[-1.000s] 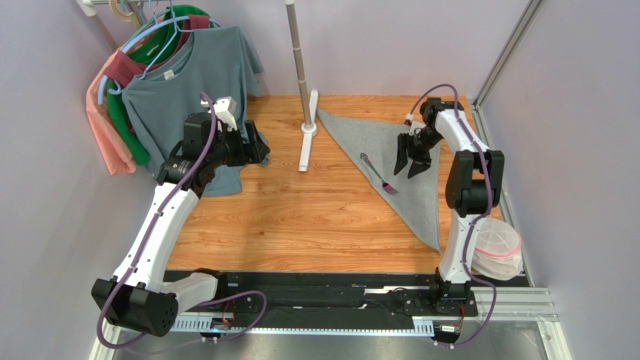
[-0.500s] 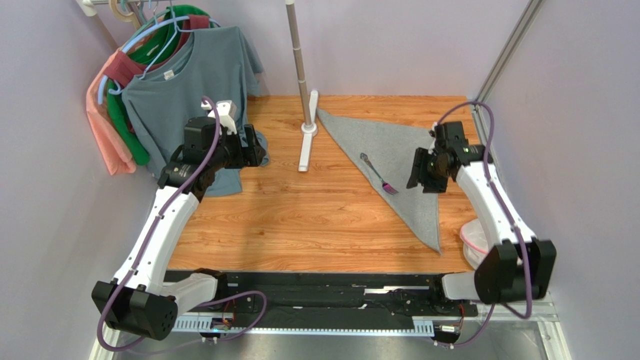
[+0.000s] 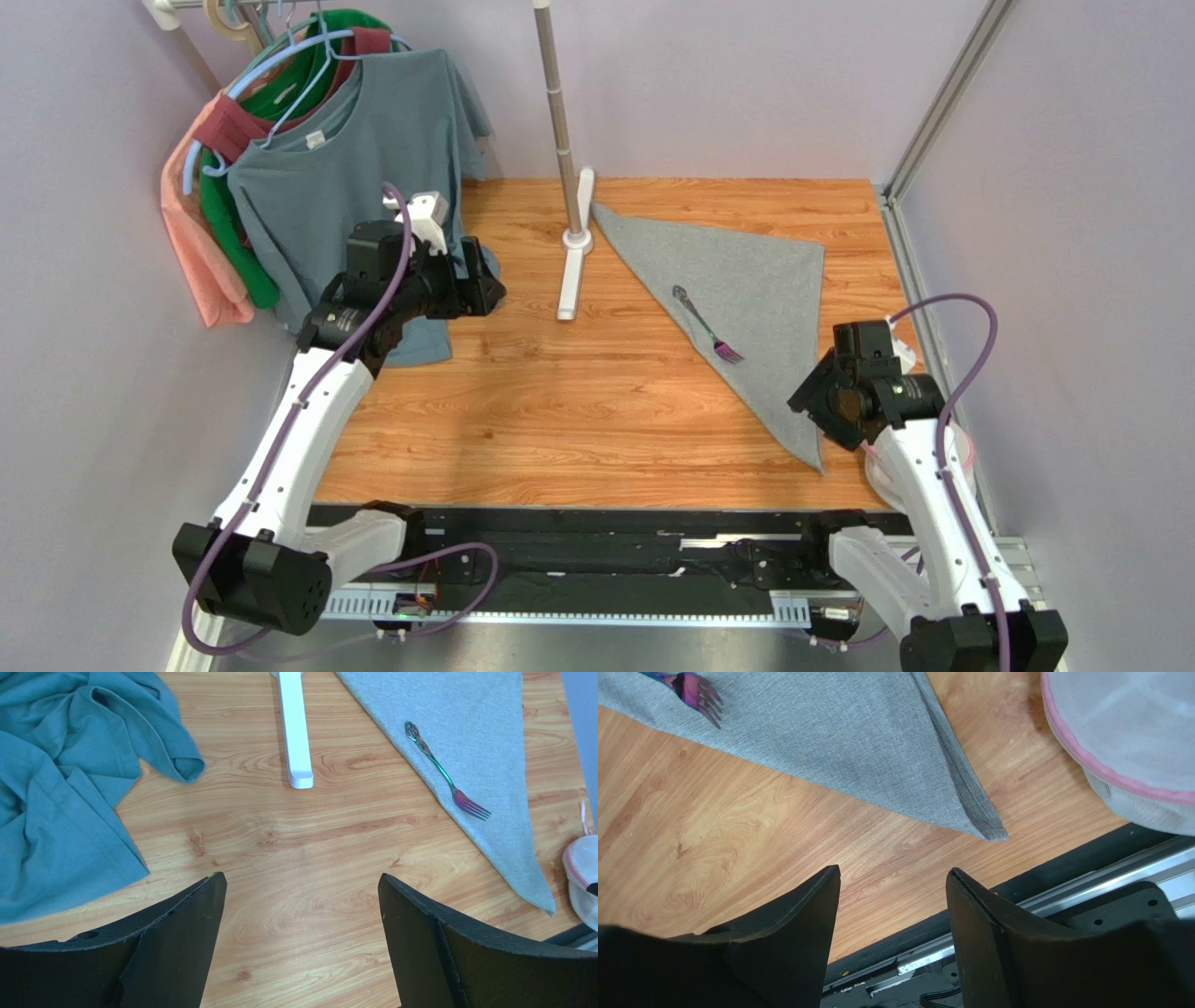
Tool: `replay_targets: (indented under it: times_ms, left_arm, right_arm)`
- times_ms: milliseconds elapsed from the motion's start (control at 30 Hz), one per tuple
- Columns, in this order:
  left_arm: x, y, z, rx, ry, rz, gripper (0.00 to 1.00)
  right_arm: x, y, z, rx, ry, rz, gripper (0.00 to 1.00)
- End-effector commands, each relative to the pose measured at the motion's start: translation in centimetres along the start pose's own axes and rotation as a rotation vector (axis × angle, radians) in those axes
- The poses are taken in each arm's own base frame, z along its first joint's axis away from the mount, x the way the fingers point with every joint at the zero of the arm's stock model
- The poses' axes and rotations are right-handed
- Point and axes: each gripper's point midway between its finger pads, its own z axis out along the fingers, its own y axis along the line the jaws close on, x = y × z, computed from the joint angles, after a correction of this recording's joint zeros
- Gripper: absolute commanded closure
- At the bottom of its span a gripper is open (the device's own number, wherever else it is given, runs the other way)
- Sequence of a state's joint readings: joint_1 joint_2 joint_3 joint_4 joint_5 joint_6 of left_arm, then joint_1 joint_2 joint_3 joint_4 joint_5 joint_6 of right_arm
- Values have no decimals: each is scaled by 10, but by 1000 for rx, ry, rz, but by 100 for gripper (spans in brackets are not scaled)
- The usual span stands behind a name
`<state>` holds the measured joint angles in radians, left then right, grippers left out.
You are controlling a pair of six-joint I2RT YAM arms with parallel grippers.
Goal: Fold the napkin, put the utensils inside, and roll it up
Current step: Place the utensil onto the napkin, then fold the napkin
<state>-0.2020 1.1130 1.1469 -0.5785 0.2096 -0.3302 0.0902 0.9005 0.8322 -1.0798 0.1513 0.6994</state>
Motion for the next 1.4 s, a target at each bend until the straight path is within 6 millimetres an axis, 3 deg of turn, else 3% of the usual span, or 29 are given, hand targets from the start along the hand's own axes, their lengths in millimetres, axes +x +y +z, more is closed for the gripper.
replay_targets:
  times_ms: [0, 100, 367, 733, 1067, 1367]
  left_arm:
    - [-8, -9, -2, 50, -28, -3, 12]
    - [-7, -11, -2, 60, -20, -5, 12]
    - [-2, -13, 3, 76, 12, -13, 12]
    - [0, -11, 7, 68, 35, -18, 12]
    - [1, -9, 8, 56, 40, -21, 12]
    - [1, -6, 10, 46, 43, -27, 12]
  right_arm:
    - [19, -23, 9, 91, 18, 169, 39]
    - [31, -33, 19, 137, 63, 216, 39]
    - [32, -51, 40, 200, 100, 298, 39]
    - [38, -69, 46, 295, 73, 358, 39]
    - [33, -66, 68, 308, 65, 378, 39]
    - [44, -70, 80, 334, 101, 421, 40]
